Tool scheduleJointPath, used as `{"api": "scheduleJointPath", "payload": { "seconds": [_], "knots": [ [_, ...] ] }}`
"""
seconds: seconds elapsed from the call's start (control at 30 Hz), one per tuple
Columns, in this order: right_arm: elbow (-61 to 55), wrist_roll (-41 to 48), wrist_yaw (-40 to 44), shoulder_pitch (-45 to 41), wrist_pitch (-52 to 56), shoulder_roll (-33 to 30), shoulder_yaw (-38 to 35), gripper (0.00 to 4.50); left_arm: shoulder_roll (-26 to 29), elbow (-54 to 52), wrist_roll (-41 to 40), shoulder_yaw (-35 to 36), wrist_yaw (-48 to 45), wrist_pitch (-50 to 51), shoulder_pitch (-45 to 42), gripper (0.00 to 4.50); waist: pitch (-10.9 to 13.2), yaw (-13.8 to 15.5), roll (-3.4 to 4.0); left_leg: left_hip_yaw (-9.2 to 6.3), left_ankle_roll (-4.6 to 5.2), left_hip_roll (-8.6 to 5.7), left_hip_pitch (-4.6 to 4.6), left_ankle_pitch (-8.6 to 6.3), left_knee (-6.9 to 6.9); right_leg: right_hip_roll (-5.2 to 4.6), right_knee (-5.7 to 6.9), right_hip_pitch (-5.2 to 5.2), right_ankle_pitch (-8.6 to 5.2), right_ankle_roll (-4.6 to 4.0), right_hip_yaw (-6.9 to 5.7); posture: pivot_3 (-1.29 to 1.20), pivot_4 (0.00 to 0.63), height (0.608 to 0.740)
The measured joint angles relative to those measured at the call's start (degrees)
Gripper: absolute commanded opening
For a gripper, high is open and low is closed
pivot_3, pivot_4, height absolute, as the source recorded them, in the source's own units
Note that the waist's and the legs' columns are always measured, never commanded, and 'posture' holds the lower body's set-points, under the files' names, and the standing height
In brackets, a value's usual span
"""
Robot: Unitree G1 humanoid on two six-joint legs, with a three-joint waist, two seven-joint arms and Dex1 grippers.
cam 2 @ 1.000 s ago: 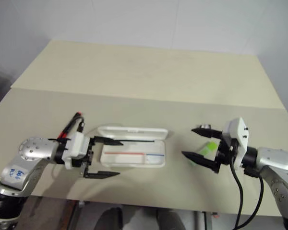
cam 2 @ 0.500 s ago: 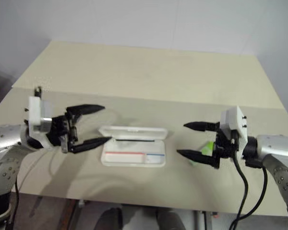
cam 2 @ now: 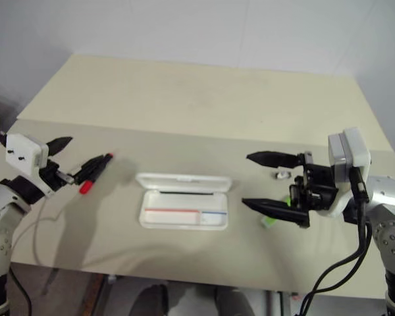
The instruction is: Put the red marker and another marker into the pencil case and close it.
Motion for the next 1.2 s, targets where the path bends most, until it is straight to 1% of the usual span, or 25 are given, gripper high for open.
{"api": "scheduleJointPath", "payload": {
  "seconds": [0.2,0.4,0.57,0.67,0.83,0.93,0.97,1.1,1.2],
  "knots": [
    [2.27,-1.18,0.17,1.2,-0.19,0.51,-0.28,4.5,-4.87,0.09,5.48,-2.63,7.62,1.01,2.04,4.49,0.0,-0.02,-0.01,0.0,-0.01,-0.01,0.01,0.01,0.06,0.01,0.06,0.0,0.01,0.02,0.01,0.0,0.15,0.74],
    [2.29,-2.69,0.23,1.58,-1.15,0.51,-0.28,4.5,-7.35,3.17,7.0,-3.83,10.51,1.41,0.27,4.49,0.0,-0.06,-0.01,0.0,-0.01,-0.01,0.01,0.01,0.05,0.02,0.07,0.0,0.02,0.03,0.01,0.0,0.15,0.74],
    [2.28,-3.59,1.22,4.9,-1.29,0.5,-0.95,4.5,-7.63,8.73,7.33,-4.43,10.77,3.63,-0.41,4.49,0.0,-0.04,-0.01,0.0,-0.01,-0.02,0.0,0.01,-0.01,0.03,0.06,-0.04,0.02,0.02,0.01,0.0,0.15,0.74],
    [2.04,-3.53,1.36,5.88,-1.28,0.5,-1.56,4.5,-8.04,11.96,6.52,-4.47,10.43,5.45,-2.67,4.49,0.0,0.0,-0.01,0.0,-0.02,-0.02,0.01,0.01,0.06,0.03,0.12,-0.01,0.02,0.03,0.0,0.0,0.15,0.74],
    [2.01,-3.46,2.17,8.45,-1.29,0.17,-4.69,4.5,-7.45,15.59,6.2,-4.7,7.8,4.87,-4.65,4.49,-0.01,0.16,0.01,-0.01,-0.04,-0.07,0.09,0.02,0.08,0.0,0.12,0.11,0.03,0.05,0.01,0.0,0.15,0.74],
    [2.07,-3.52,2.46,9.7,-1.3,-0.11,-6.39,4.5,-7.47,17.96,5.86,-4.8,6.61,4.65,-6.23,3.89,-0.01,0.22,0.01,-0.05,-0.05,-0.08,0.2,0.04,0.11,0.01,0.12,0.24,0.06,0.08,0.0,0.0,0.15,0.74],
    [2.07,-3.58,2.58,9.91,-1.3,-0.21,-6.54,4.5,-7.48,18.47,5.73,-4.9,6.26,4.65,-6.62,3.6,-0.01,0.16,0.01,-0.06,-0.06,-0.09,0.21,0.06,0.13,0.01,0.12,0.25,0.08,0.09,0.0,0.0,0.15,0.74],
    [2.07,-3.67,3.07,11.12,-1.38,-0.33,-8.07,4.5,-7.57,18.61,5.23,-5.28,5.27,4.82,-6.83,2.28,-0.01,-0.05,0.01,-0.06,-0.06,-0.09,0.21,0.06,0.17,0.02,0.12,0.27,0.15,0.11,0.01,0.0,0.15,0.74],
    [2.07,-3.75,3.61,11.92,-1.44,-0.74,-8.28,4.5,-7.57,18.63,5.19,-5.44,5.08,4.99,-7.13,1.2,-0.01,-0.12,0.01,-0.07,-0.06,-0.09,0.2,0.06,0.16,0.02,0.12,0.26,0.15,0.11,0.02,0.0,0.15,0.74]
  ]
}}
